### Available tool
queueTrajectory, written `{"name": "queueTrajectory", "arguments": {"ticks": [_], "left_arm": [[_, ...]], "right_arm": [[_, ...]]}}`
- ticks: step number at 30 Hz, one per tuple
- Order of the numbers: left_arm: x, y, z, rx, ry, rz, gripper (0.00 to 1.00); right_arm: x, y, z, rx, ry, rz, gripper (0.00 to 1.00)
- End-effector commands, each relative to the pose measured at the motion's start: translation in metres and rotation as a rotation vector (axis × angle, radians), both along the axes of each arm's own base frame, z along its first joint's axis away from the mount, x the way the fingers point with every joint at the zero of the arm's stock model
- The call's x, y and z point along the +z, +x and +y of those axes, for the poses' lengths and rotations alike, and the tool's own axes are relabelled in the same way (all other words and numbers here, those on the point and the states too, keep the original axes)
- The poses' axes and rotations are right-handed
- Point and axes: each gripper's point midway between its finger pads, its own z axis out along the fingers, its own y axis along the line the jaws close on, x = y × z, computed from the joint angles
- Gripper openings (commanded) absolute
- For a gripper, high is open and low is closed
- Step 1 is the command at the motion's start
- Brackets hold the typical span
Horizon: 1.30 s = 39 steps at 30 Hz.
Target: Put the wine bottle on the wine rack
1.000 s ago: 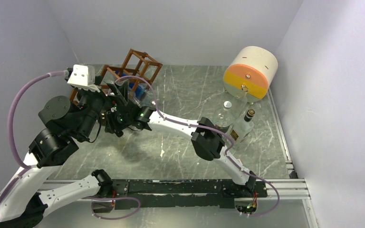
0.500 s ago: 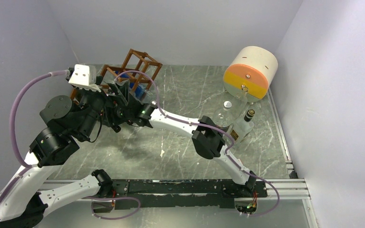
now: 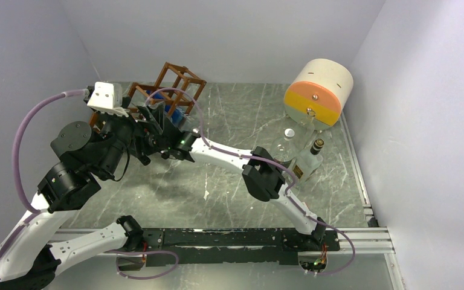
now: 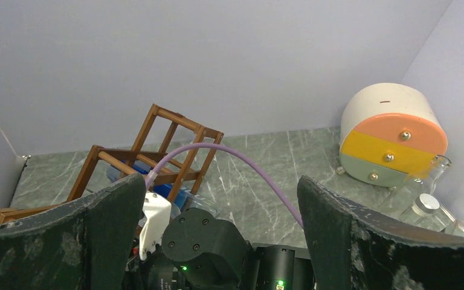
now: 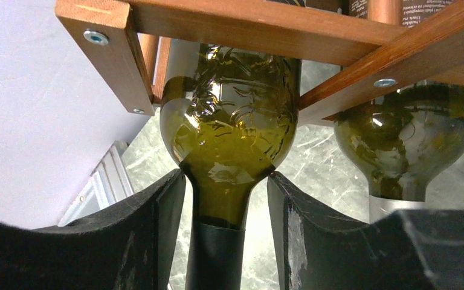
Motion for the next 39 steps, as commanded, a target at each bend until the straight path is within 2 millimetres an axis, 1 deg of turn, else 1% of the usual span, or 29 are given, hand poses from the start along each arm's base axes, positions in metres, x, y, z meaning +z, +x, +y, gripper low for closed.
{"name": "queueTrajectory", "arguments": {"ticks": [1,6,8,10,13,14,15,16,17,18,21,22,25,27,29,31,34,35,39], "left_arm": [[0.009,-0.004,0.002,-0.006,-0.011,-0.012,0.99],[0.01,-0.004,0.003,-0.005,-0.012,-0.013,0.99],[0.012,-0.005,0.004,-0.005,-0.016,-0.013,0.99],[0.018,-0.01,0.004,-0.024,-0.036,-0.021,0.99],[0.03,-0.02,0.006,-0.064,-0.081,-0.068,0.99],[0.033,-0.022,0.006,-0.073,-0.094,-0.081,0.99],[0.034,-0.023,0.007,-0.08,-0.102,-0.088,0.99],[0.036,-0.025,0.006,-0.089,-0.105,-0.092,0.99],[0.037,-0.026,0.006,-0.097,-0.105,-0.095,0.99],[0.037,-0.027,0.005,-0.106,-0.101,-0.096,0.99],[0.036,-0.029,0.002,-0.128,-0.087,-0.101,0.99],[0.035,-0.03,0.001,-0.134,-0.084,-0.106,0.99],[0.031,-0.03,-0.001,-0.146,-0.084,-0.122,0.99],[0.025,-0.029,-0.004,-0.152,-0.079,-0.124,0.99],[0.016,-0.026,-0.007,-0.153,-0.073,-0.12,0.99],[0.004,-0.022,-0.01,-0.145,-0.078,-0.106,0.99],[-0.018,-0.016,-0.019,-0.152,-0.083,-0.061,0.99],[-0.028,-0.014,-0.023,-0.155,-0.081,-0.038,0.99],[-0.056,-0.008,-0.042,-0.202,-0.069,0.012,0.99]], "right_arm": [[0.013,0.017,0.004,-0.037,0.068,-0.027,0.57],[0.023,0.019,-0.003,-0.053,0.075,-0.05,0.66],[0.031,0.02,-0.008,-0.063,0.074,-0.066,0.68],[0.041,0.019,-0.013,-0.066,0.083,-0.083,0.68],[0.061,0.017,-0.022,-0.063,0.113,-0.131,0.69],[0.073,0.017,-0.026,-0.065,0.13,-0.151,0.68],[0.078,0.016,-0.03,-0.065,0.139,-0.163,0.68],[0.079,0.016,-0.033,-0.061,0.138,-0.173,0.68],[0.089,0.014,-0.038,-0.061,0.147,-0.188,0.68],[0.087,0.014,-0.043,-0.068,0.136,-0.192,0.68],[0.099,0.014,-0.065,-0.103,0.126,-0.224,0.68],[0.11,0.014,-0.075,-0.121,0.133,-0.241,0.68],[0.123,0.017,-0.111,-0.192,0.106,-0.278,0.68],[0.13,0.022,-0.141,-0.256,0.073,-0.302,0.68],[0.138,0.03,-0.175,-0.324,0.037,-0.32,0.68],[0.149,0.036,-0.21,-0.393,-0.005,-0.357,0.69],[0.161,0.042,-0.265,-0.505,-0.096,-0.42,0.72],[0.17,0.043,-0.286,-0.55,-0.123,-0.444,0.73],[0.173,0.041,-0.355,-0.708,-0.309,-0.493,0.75]]}}
